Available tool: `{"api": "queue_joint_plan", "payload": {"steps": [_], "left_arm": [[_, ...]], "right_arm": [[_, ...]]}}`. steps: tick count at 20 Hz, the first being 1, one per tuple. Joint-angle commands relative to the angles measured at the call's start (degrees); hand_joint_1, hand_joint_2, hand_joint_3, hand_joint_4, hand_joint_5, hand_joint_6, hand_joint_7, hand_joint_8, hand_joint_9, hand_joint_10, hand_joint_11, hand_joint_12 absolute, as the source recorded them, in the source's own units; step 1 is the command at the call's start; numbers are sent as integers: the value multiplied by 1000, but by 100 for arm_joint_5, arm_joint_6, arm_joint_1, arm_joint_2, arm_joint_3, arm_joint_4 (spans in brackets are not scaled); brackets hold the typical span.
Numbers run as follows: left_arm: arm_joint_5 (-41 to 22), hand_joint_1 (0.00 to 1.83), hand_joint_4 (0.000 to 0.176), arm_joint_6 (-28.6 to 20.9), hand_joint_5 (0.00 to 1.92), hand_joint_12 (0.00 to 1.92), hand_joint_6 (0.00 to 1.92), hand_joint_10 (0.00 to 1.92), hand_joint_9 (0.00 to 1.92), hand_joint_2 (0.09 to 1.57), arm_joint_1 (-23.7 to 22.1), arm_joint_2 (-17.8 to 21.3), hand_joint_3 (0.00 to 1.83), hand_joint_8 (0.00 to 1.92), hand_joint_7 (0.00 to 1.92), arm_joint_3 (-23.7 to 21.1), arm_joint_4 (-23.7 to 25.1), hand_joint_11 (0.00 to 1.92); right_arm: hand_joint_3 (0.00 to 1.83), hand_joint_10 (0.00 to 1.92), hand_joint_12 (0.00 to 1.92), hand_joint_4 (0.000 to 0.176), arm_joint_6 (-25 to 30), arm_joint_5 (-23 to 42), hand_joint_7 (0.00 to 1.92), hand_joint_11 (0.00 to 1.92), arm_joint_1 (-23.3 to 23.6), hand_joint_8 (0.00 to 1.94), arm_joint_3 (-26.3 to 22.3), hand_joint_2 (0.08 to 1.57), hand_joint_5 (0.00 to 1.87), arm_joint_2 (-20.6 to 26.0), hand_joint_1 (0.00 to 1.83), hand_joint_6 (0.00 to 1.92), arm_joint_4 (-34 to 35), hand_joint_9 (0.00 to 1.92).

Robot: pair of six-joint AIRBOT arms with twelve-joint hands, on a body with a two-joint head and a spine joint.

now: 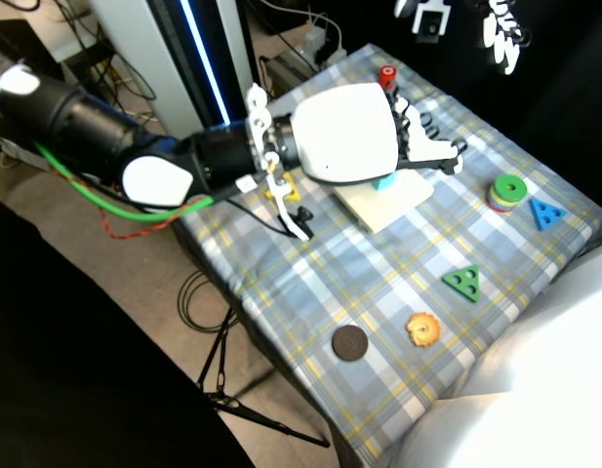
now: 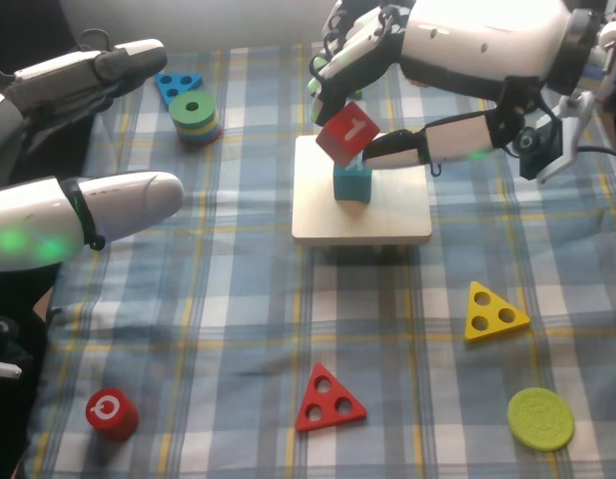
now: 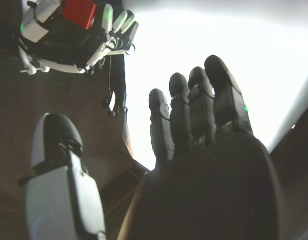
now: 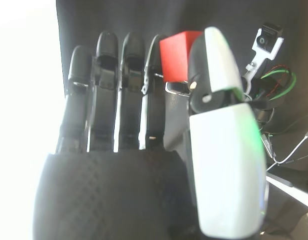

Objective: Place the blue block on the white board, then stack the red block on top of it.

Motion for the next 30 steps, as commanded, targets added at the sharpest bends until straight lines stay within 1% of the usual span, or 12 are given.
{"api": "queue_joint_plan", "payload": {"steps": [1, 5, 8, 11, 16, 18, 19, 20, 22, 27, 29, 30], "left_arm": [[-680, 768, 97, -70, 451, 604, 4, 1, 243, 904, -38, -16, 0, 2, 371, 35, 64, 0], [-680, 767, 89, -93, 457, 564, 7, 2, 234, 898, -31, -14, 0, 4, 366, 33, 63, 0], [-686, 761, 99, -104, 439, 561, 1, 1, 226, 902, -31, -14, 0, 1, 354, 33, 63, 0], [-690, 779, 92, -116, 451, 556, 5, 5, 236, 896, -31, -17, 0, 4, 363, 29, 62, 0], [-692, 778, 105, -120, 448, 558, 0, 2, 237, 890, -30, -17, 0, 0, 361, 25, 61, 0], [-693, 778, 92, -120, 457, 552, 4, 1, 236, 895, -30, -18, 0, 2, 365, 24, 61, 0], [-694, 775, 105, -120, 447, 518, 2, 1, 224, 896, -30, -18, 1, 1, 355, 23, 61, 0], [-695, 773, 106, -120, 450, 513, 3, 3, 226, 897, -30, -18, 1, 2, 356, 23, 59, 0], [-694, 798, 91, -121, 463, 520, 6, 4, 230, 888, -27, -20, 0, 5, 368, 20, 56, 0], [-695, 790, 94, -135, 458, 524, 3, 2, 228, 892, -26, -25, 0, 2, 363, 22, 55, 0], [-695, 815, 85, -135, 467, 530, 5, 3, 230, 887, -26, -26, 0, 3, 366, 21, 55, 0], [-695, 796, 99, -136, 454, 534, 0, 3, 232, 890, -26, -26, 0, 1, 362, 21, 55, 0]], "right_arm": [[0, 3, 845, 0, 34, 531, 877, 225, 111, 3, 15, 1080, 1051, -17, 1171, 855, 274, 737], [1, 0, 949, 0, 45, 457, 855, 167, 111, 1, 29, 1109, 987, -12, 1159, 958, 275, 712], [0, 3, 1029, 0, 64, 434, 870, 146, 110, 2, 29, 1105, 999, -11, 1161, 936, 275, 730], [1, 2, 1038, 0, 80, 395, 856, 152, 109, 0, 26, 1110, 985, -11, 1158, 961, 274, 728], [0, 1, 998, 0, 105, 349, 855, 177, 107, 1, 12, 1119, 966, -6, 1152, 991, 271, 731], [0, 2, 987, 0, 105, 326, 865, 173, 106, 4, -5, 1117, 974, 19, 1154, 978, 249, 735], [0, 3, 986, 0, 105, 315, 869, 175, 103, 5, -19, 1115, 976, 36, 1154, 975, 242, 738], [0, 4, 987, 0, 105, 310, 871, 177, 98, 6, -32, 1115, 977, 52, 1155, 973, 241, 740], [0, 4, 989, 0, 105, 303, 881, 180, 94, 7, -39, 1108, 994, 69, 1157, 946, 241, 744], [0, 7, 995, 0, 105, 288, 891, 202, 94, 5, -48, 1097, 1016, 108, 1162, 909, 242, 763], [0, 6, 995, 0, 105, 287, 893, 205, 94, 5, -57, 1096, 1019, 120, 1163, 905, 242, 764], [0, 5, 991, 0, 105, 287, 889, 196, 94, 3, -57, 1097, 1017, 121, 1162, 908, 242, 762]]}}
